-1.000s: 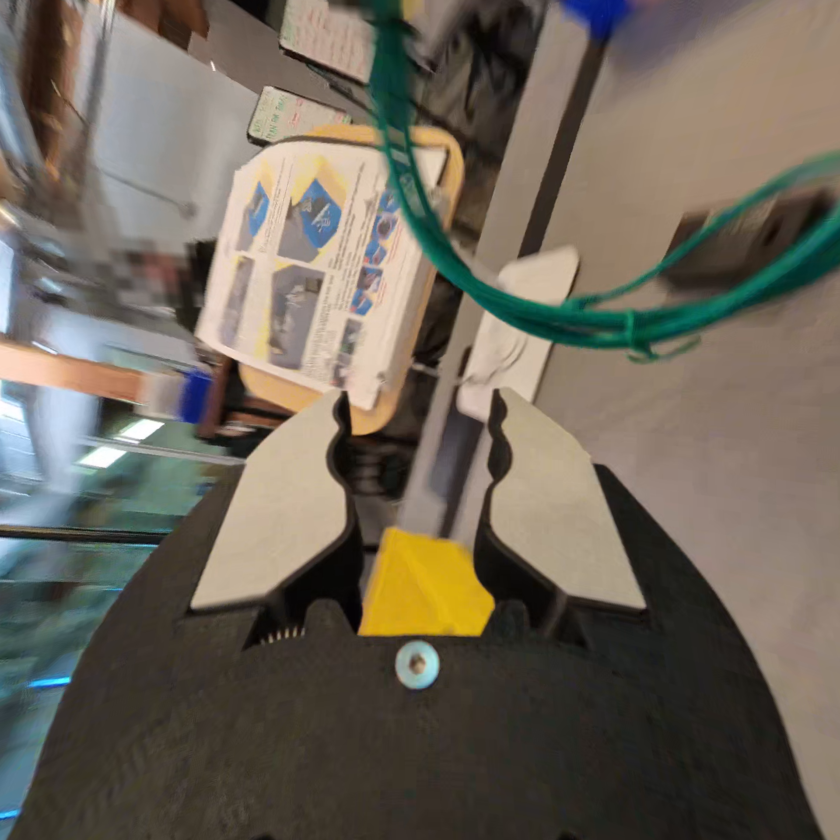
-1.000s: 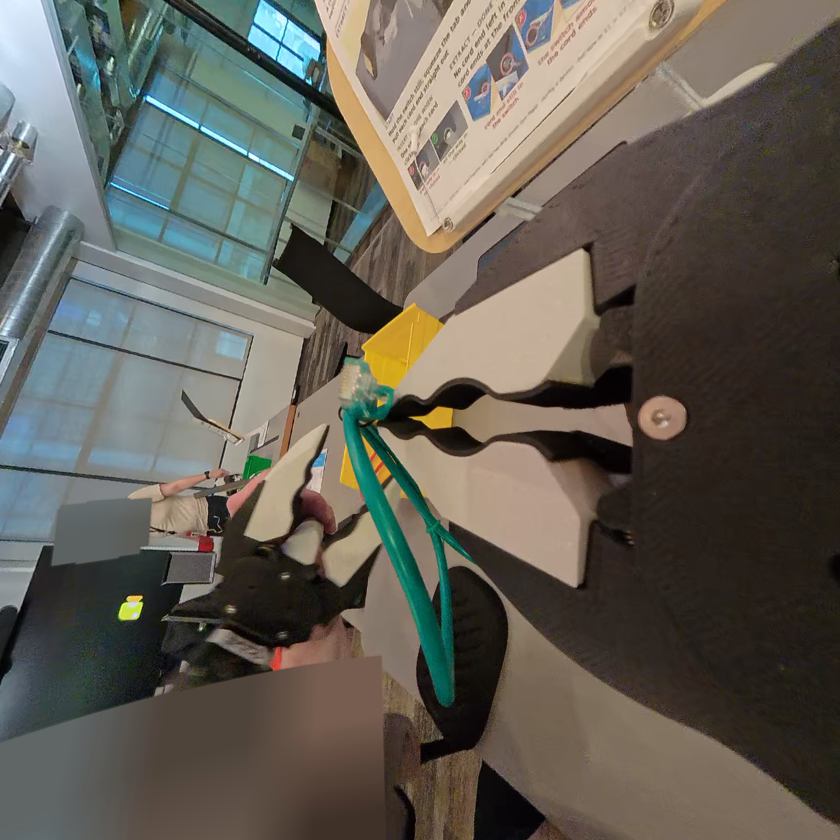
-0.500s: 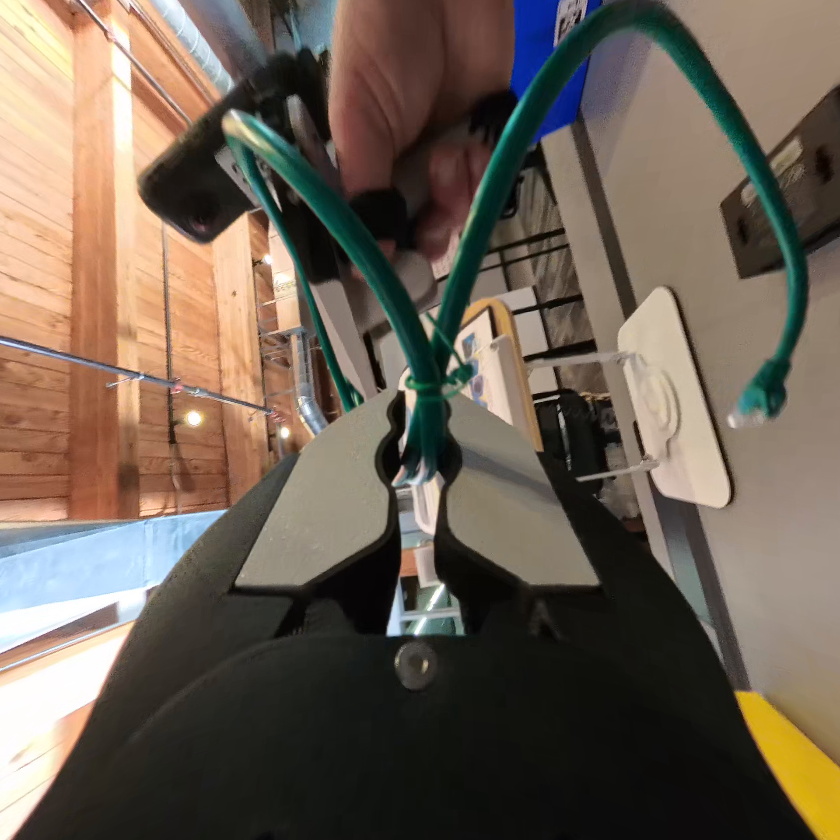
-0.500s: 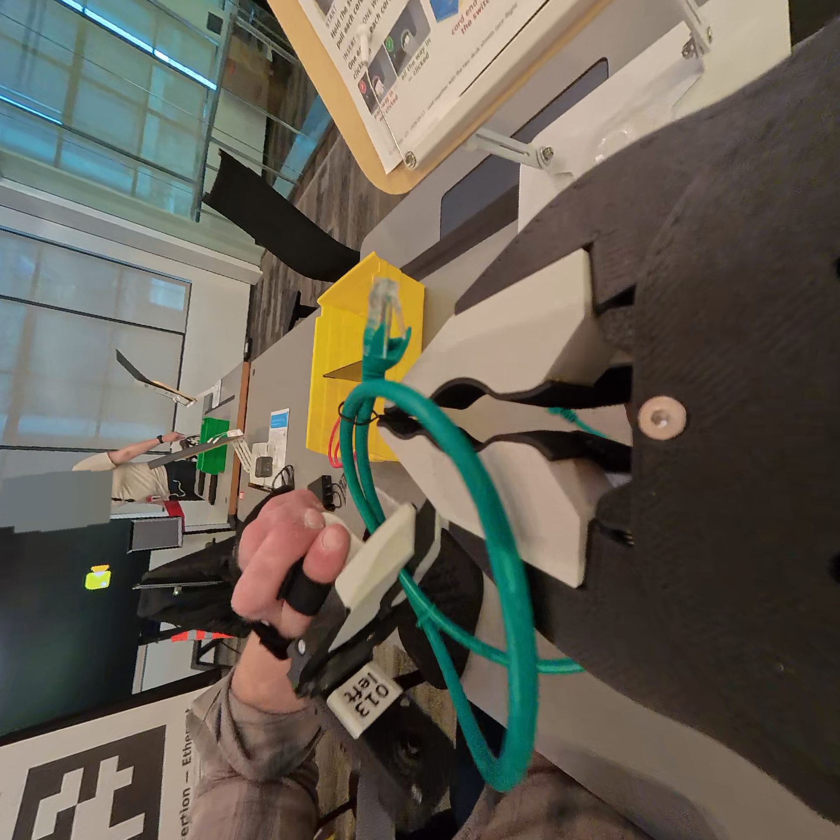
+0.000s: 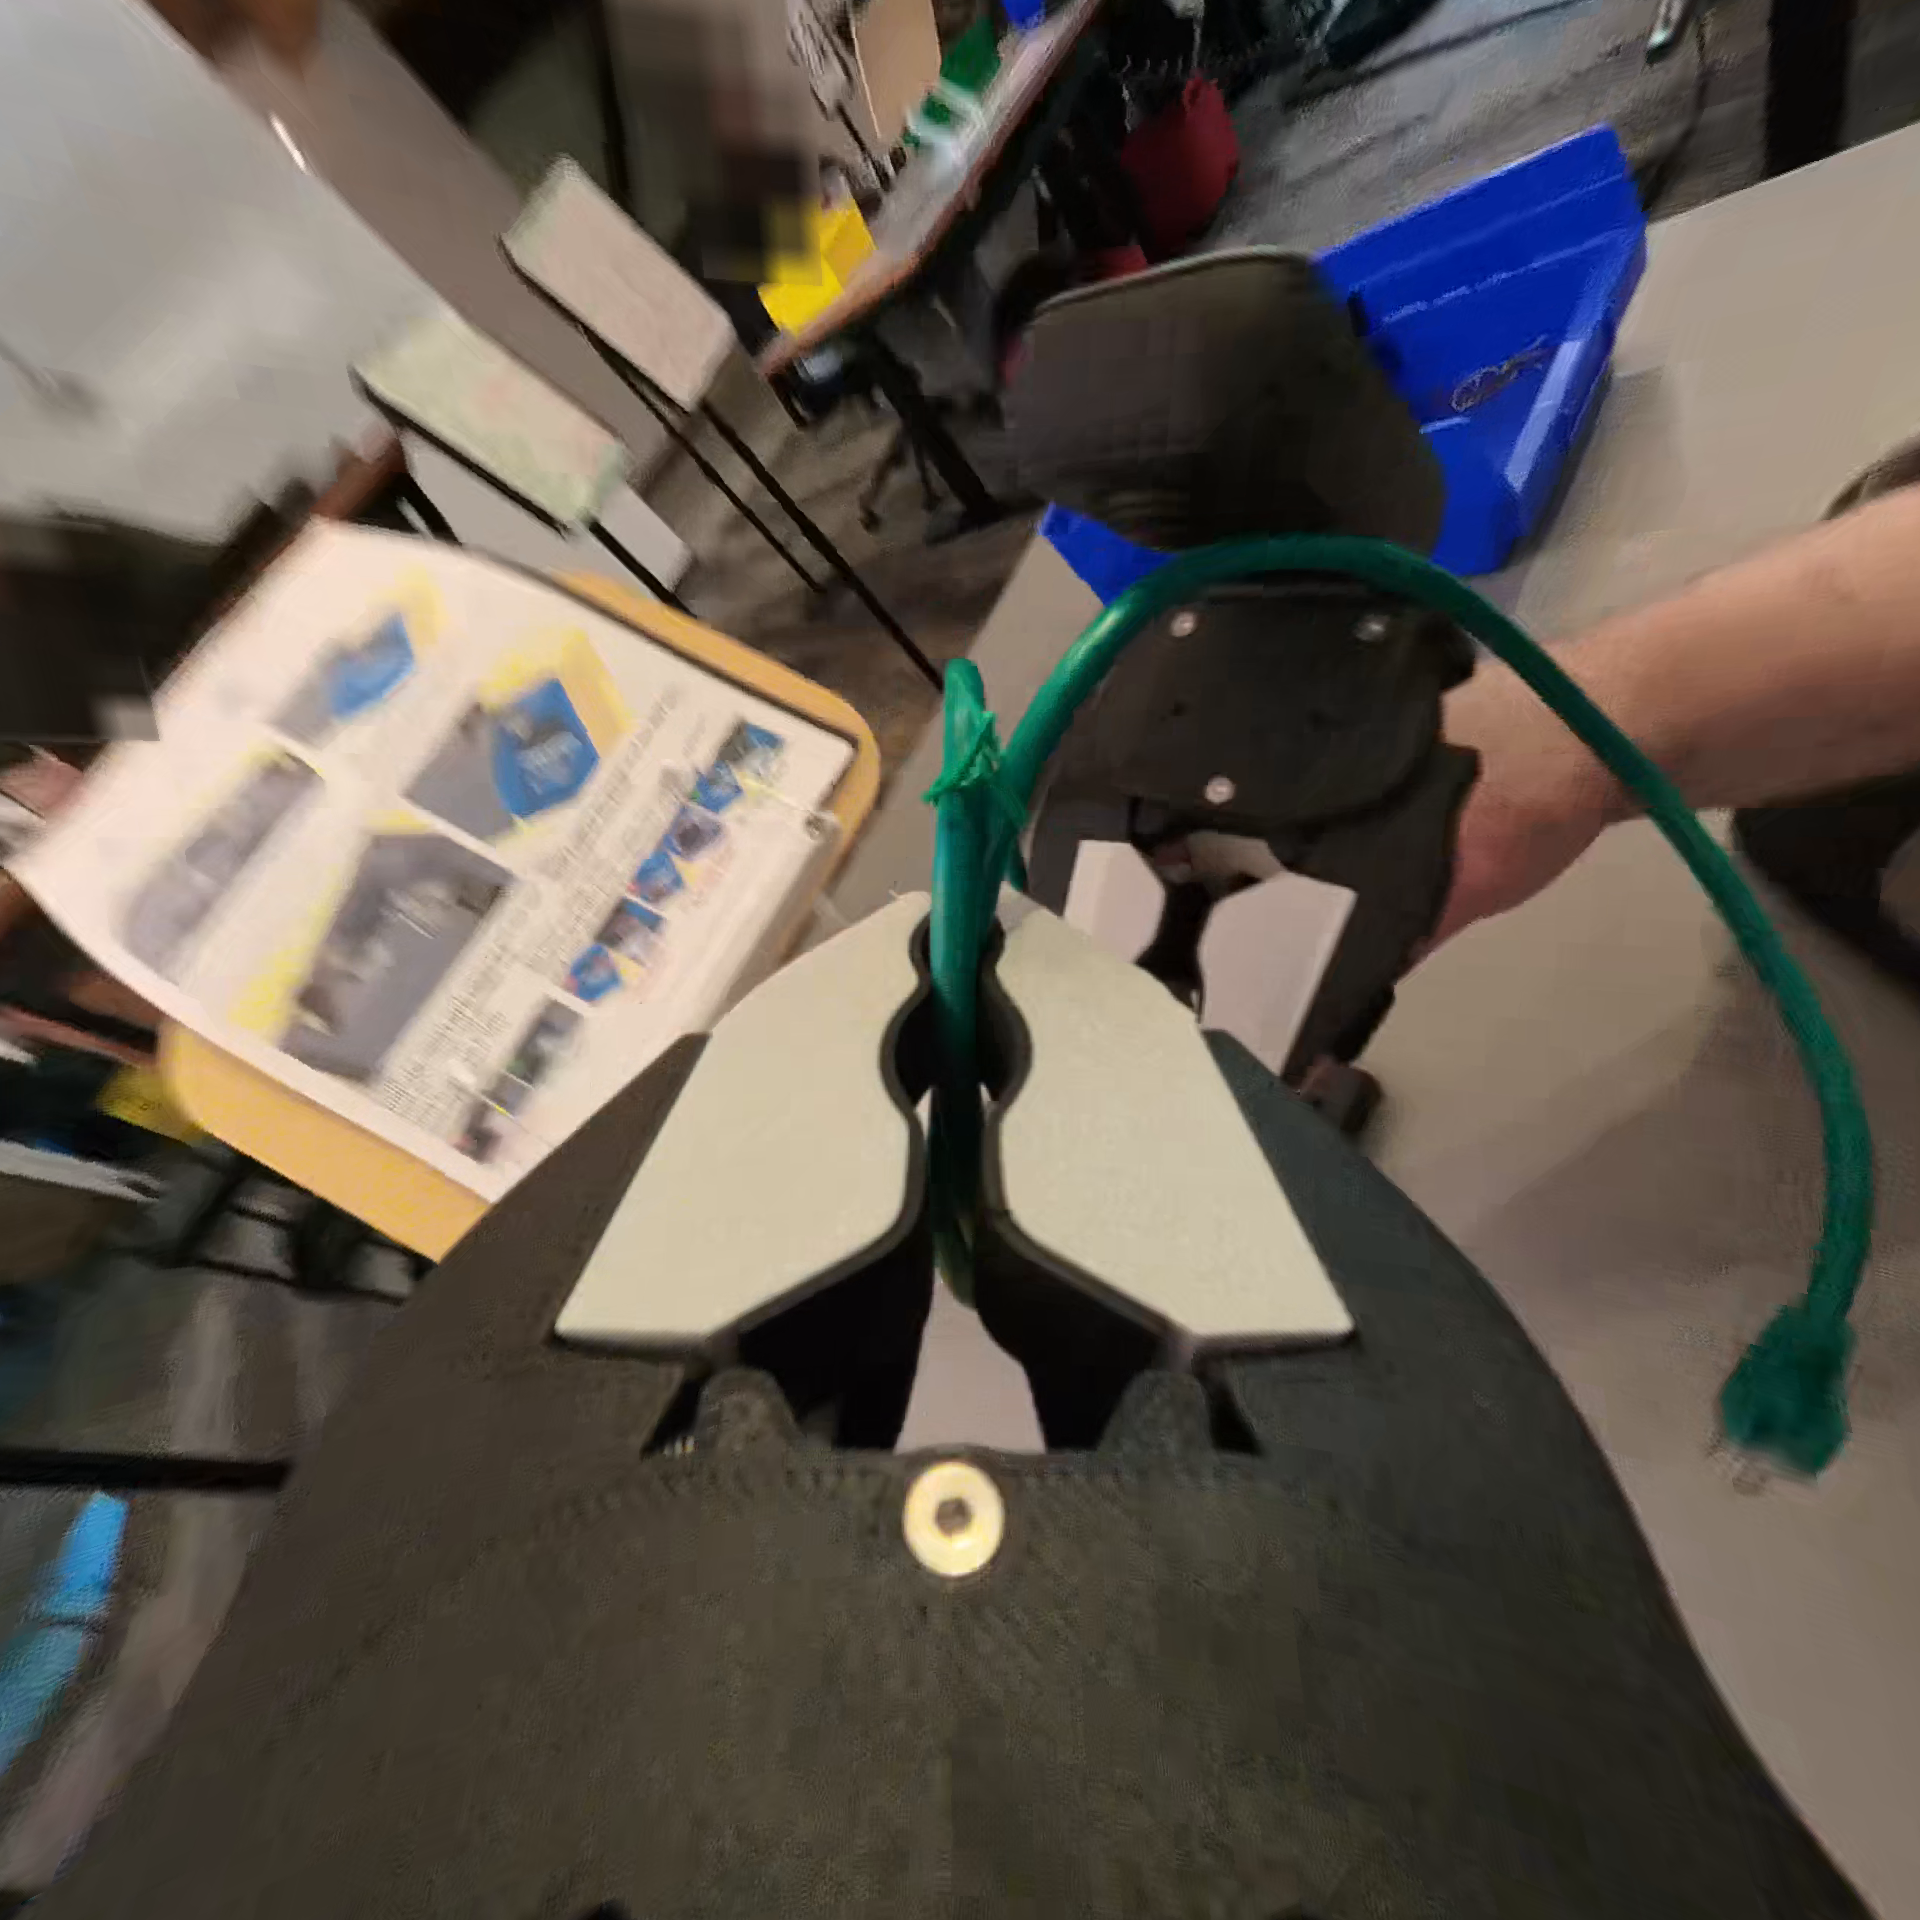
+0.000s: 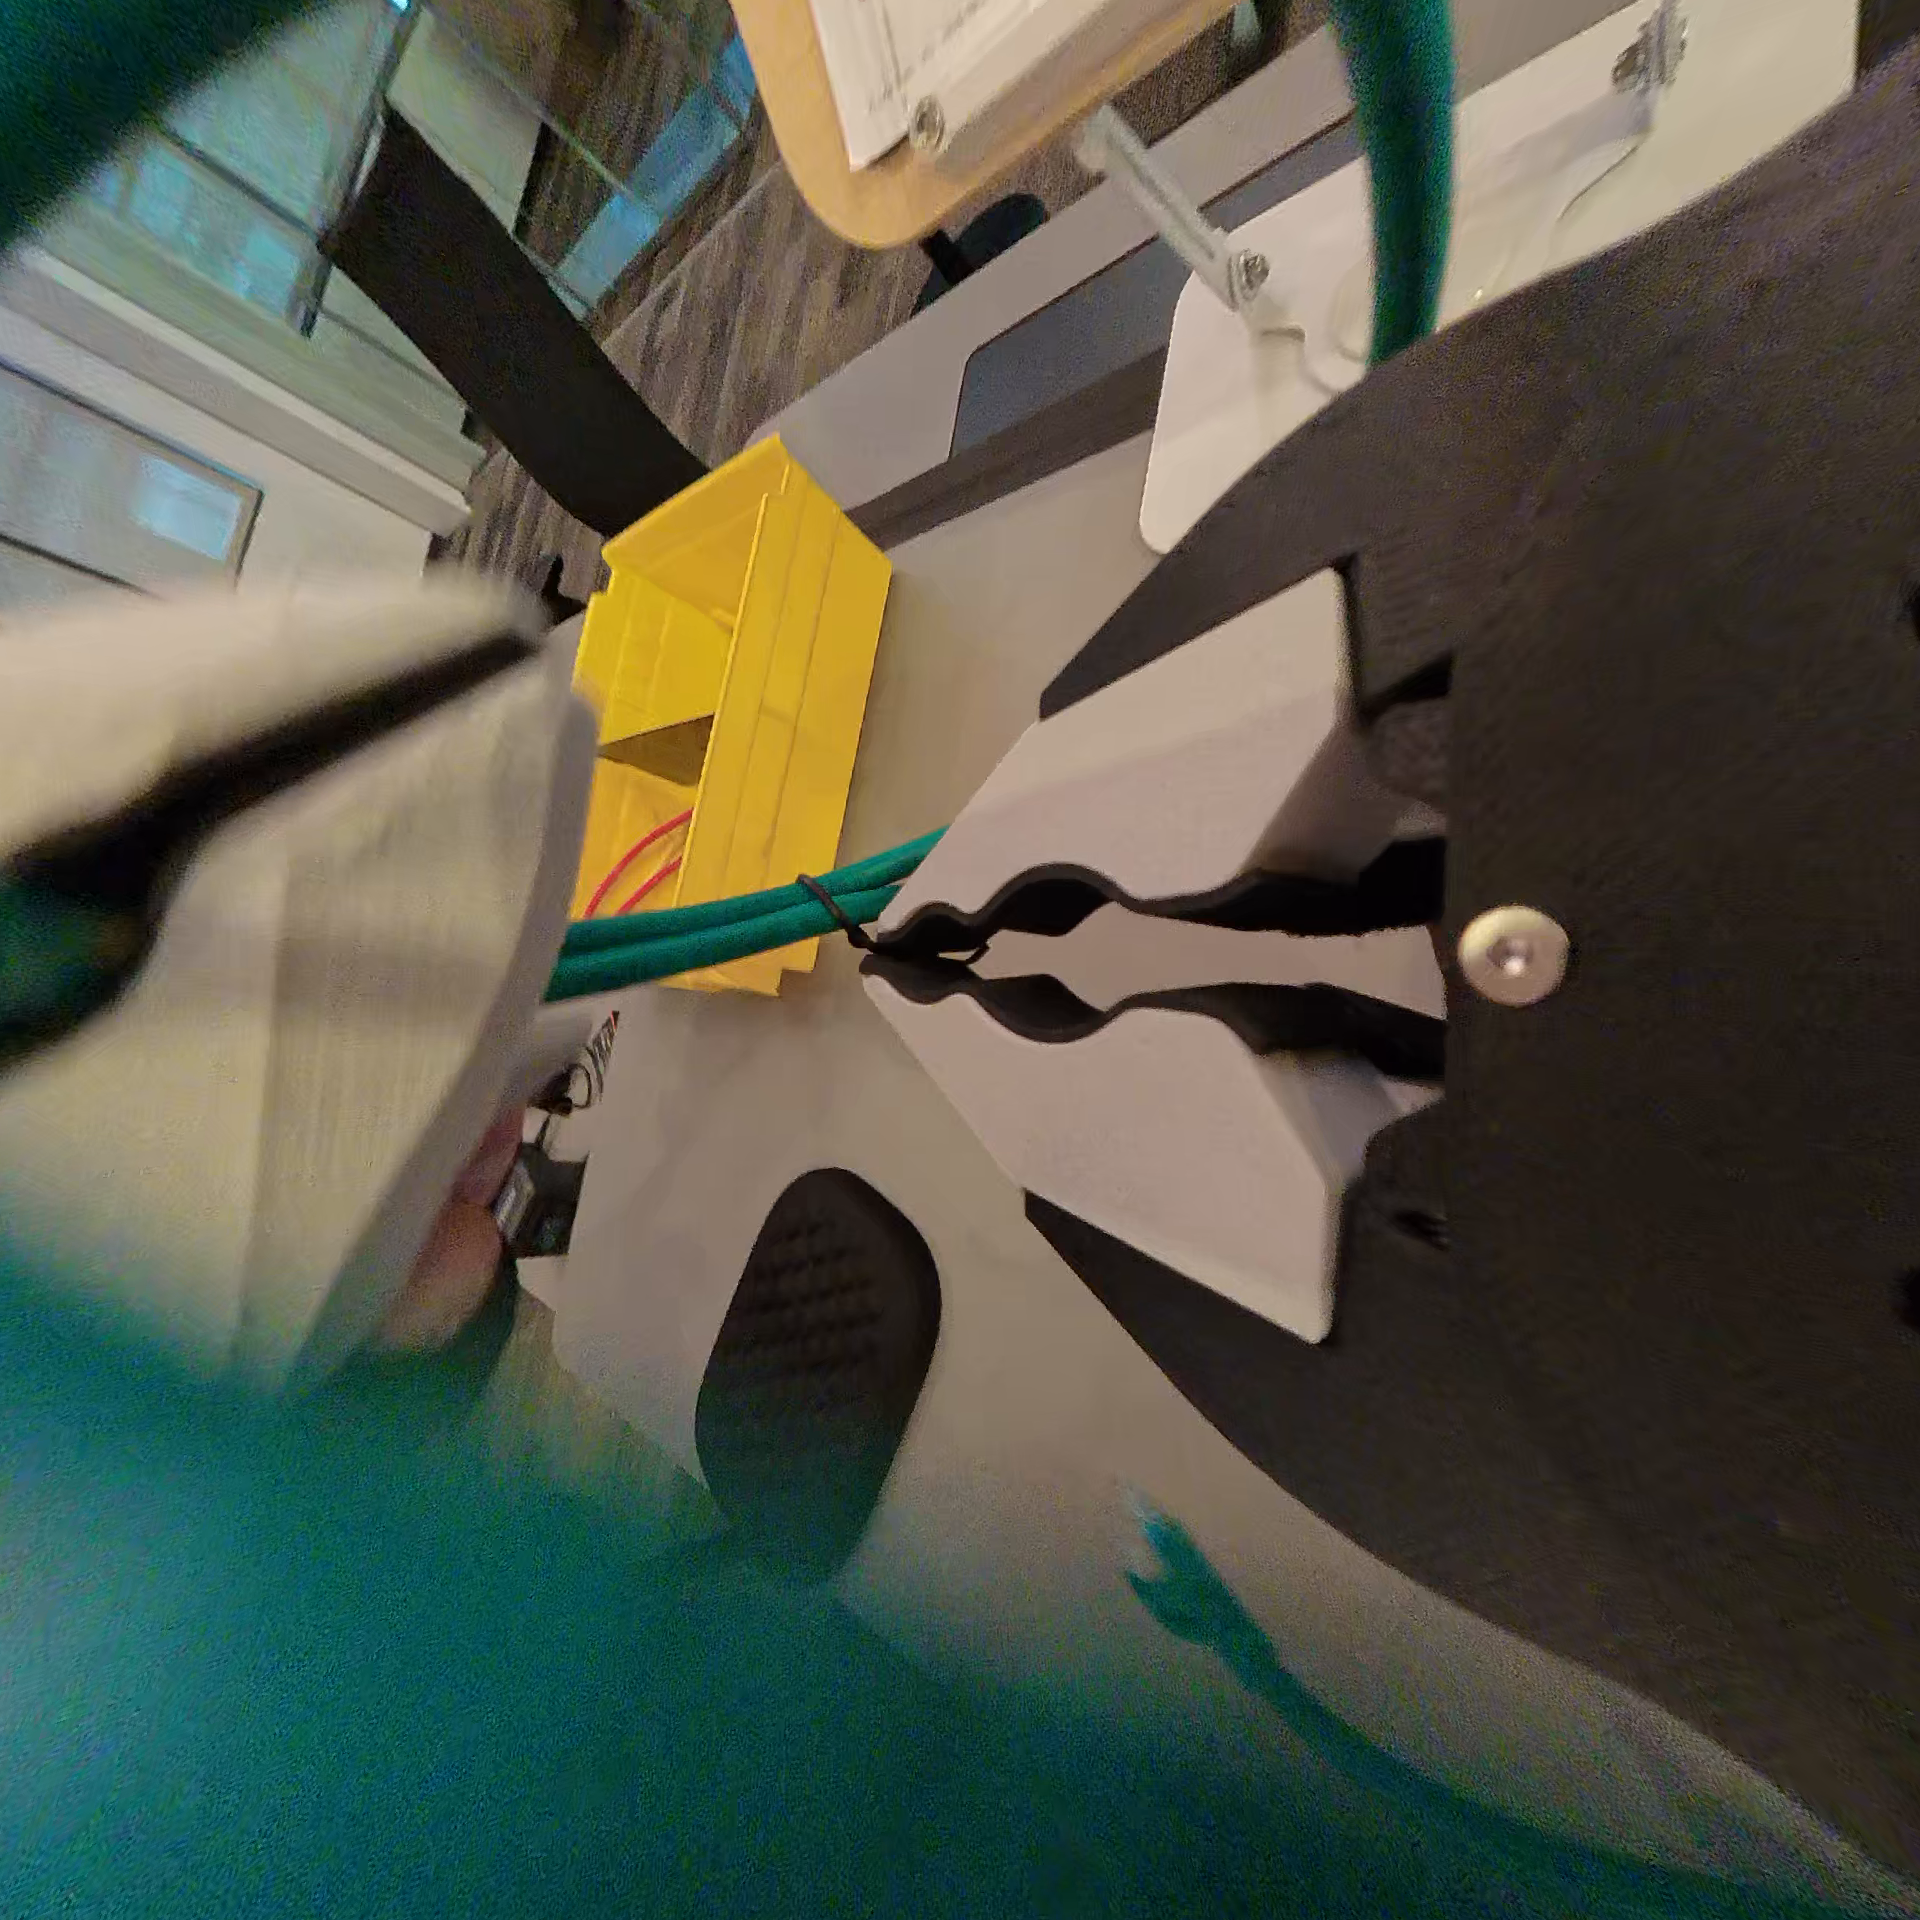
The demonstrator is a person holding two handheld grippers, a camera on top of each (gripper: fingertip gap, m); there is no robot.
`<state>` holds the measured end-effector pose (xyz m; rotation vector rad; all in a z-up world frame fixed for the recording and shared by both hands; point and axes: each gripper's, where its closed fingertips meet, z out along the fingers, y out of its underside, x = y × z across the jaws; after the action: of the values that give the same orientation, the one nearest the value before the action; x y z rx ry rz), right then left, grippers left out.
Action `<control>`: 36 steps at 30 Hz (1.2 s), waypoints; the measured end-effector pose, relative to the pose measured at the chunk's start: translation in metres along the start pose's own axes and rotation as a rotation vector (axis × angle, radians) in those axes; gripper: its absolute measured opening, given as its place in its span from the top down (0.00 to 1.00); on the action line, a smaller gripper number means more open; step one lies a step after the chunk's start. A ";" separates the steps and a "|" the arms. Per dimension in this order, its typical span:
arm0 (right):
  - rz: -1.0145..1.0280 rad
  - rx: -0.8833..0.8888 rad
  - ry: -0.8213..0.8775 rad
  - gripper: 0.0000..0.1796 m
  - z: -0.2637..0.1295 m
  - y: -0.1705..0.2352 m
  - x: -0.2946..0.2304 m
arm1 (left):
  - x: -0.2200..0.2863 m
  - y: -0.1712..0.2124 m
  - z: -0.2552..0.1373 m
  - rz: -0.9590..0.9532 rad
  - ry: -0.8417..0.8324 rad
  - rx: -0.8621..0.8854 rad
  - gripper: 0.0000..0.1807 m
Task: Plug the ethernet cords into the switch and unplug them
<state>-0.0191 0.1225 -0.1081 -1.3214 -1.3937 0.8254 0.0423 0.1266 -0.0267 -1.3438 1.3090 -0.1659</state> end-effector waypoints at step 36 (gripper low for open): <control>0.431 0.255 -0.397 1.00 0.022 -0.008 -0.045 | -0.060 0.092 0.027 -0.780 0.385 -0.307 0.45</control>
<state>-0.0471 0.0809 -0.1153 -1.3195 -1.2553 1.5718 -0.0107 0.2160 -0.0697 -2.1183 1.0718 -0.8167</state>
